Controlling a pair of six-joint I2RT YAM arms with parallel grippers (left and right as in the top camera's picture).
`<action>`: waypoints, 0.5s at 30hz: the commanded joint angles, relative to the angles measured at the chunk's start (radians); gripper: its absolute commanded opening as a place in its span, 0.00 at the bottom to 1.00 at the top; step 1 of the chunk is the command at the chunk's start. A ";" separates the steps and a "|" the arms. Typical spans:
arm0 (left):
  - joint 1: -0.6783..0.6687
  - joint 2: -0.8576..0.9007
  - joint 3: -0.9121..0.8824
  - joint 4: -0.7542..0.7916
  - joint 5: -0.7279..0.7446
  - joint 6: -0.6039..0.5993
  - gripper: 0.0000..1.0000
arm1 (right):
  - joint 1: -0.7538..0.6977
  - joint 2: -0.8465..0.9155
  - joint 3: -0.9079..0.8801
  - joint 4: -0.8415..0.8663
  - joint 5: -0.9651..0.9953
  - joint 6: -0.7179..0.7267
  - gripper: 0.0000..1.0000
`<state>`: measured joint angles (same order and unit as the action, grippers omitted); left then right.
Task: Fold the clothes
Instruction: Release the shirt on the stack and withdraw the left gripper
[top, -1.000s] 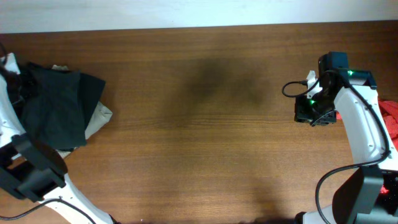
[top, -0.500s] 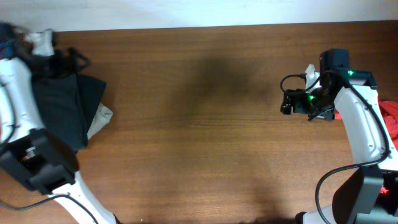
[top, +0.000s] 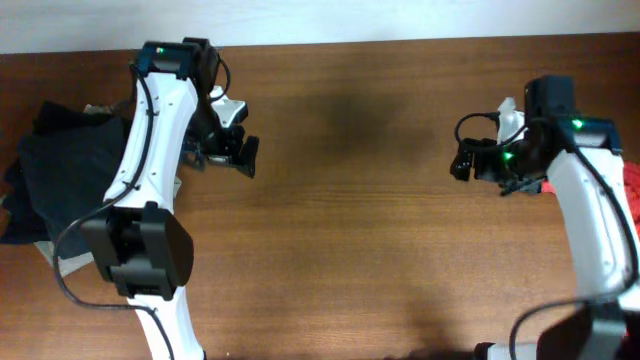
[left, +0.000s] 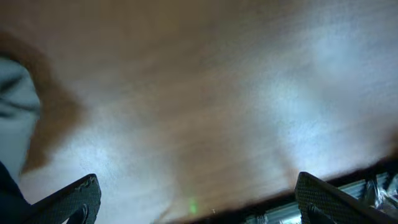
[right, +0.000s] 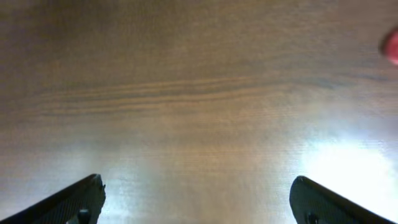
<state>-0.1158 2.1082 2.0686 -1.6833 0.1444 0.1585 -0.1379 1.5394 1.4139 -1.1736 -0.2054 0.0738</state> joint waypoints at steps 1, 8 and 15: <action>0.002 -0.186 -0.218 0.073 -0.006 -0.039 0.99 | -0.007 -0.230 -0.065 0.021 0.049 0.017 0.99; 0.002 -1.012 -0.876 0.701 -0.027 -0.093 0.99 | 0.009 -0.967 -0.605 0.400 0.113 0.016 0.99; 0.002 -1.601 -0.998 0.783 -0.063 -0.094 0.99 | 0.010 -1.177 -0.718 0.270 0.109 0.016 0.99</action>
<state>-0.1158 0.6140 1.0828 -0.8936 0.0956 0.0776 -0.1329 0.3683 0.7029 -0.8631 -0.1123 0.0822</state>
